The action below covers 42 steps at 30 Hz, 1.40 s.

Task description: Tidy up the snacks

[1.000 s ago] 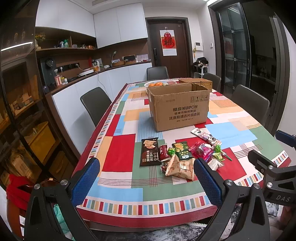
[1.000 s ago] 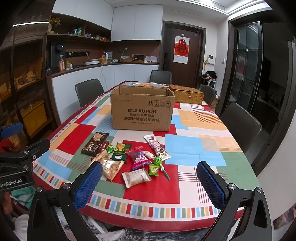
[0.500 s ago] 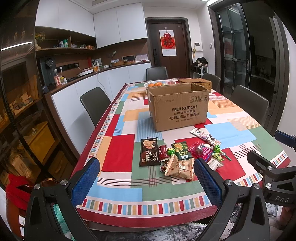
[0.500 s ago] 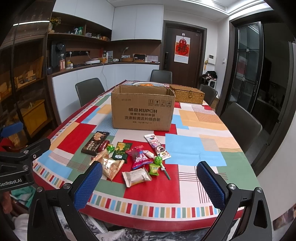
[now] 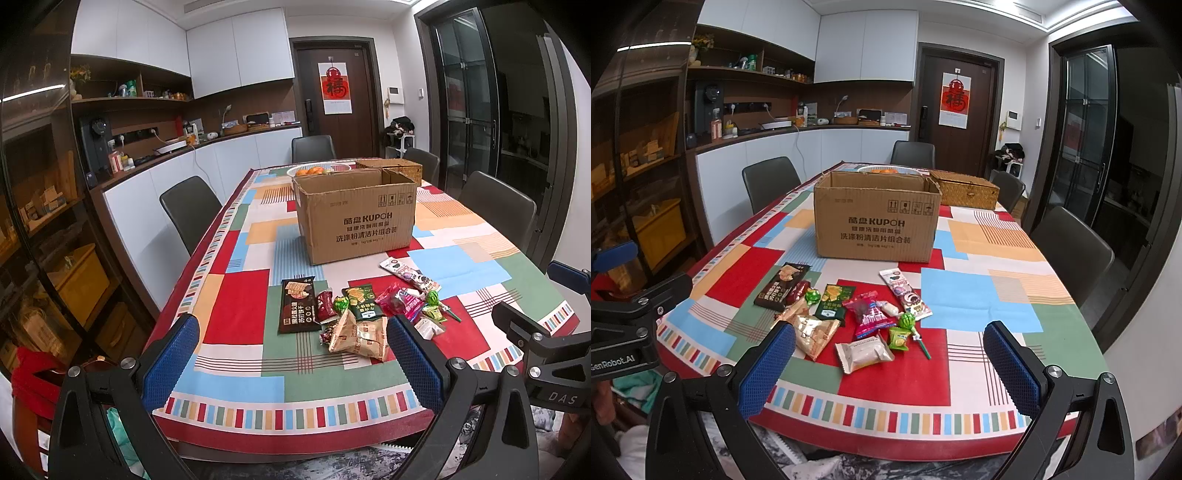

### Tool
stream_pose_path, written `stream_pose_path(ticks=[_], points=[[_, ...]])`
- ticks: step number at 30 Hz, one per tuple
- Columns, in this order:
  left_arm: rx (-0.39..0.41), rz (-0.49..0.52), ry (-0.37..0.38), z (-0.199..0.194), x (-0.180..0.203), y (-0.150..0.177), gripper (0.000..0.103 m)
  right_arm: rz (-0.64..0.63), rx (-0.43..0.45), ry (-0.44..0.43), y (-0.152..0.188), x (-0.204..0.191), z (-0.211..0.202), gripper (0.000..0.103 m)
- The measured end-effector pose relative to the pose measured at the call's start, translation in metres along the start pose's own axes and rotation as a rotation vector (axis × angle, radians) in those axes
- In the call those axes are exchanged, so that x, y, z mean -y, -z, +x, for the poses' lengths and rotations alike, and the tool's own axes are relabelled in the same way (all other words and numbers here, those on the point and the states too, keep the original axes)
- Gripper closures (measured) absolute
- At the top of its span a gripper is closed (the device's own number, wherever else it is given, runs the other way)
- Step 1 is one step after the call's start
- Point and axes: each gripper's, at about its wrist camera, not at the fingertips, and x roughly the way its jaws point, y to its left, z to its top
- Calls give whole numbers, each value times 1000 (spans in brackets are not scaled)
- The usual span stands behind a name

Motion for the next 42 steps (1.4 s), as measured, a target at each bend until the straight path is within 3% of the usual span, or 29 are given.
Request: stream_pose_path(ticks=[42], points=[[-30, -12, 31, 12, -7, 0, 0, -7, -22, -3, -2, 1, -1, 0]])
